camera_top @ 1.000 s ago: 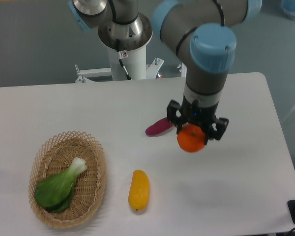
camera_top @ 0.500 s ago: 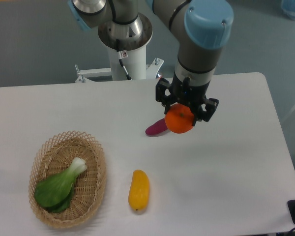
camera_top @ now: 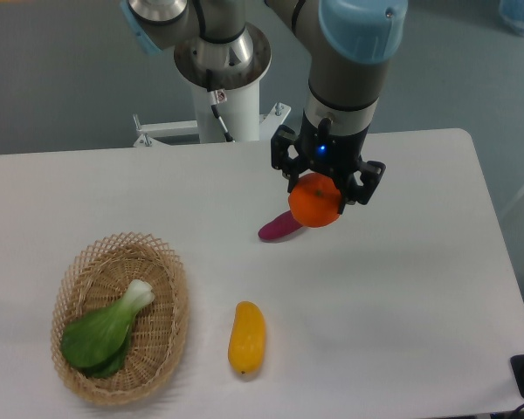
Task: Pick up the orange from the table
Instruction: 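Lift the gripped orange up off the table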
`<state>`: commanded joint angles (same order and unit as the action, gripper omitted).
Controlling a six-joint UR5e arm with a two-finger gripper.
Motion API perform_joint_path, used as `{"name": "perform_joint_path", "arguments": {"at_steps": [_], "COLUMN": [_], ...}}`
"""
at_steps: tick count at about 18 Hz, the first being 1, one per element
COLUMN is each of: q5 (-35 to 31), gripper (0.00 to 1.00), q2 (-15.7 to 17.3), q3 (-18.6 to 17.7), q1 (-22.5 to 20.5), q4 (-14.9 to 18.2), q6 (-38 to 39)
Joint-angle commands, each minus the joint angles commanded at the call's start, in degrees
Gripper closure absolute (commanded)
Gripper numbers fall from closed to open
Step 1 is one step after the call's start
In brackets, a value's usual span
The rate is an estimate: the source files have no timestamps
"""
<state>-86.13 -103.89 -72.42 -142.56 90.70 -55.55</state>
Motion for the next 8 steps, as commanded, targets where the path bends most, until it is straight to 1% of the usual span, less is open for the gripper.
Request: {"name": "perform_joint_path", "arguments": {"at_steps": [2, 8], "q5": [0.4, 0.2], "gripper": [0.33, 0.33], "q2": [0.1, 0.1], "q3": [0.2, 0.2], "q1": [-0.5, -0.3], "q4": [0.0, -0.1], "q6": [-0.1, -0.3]}}
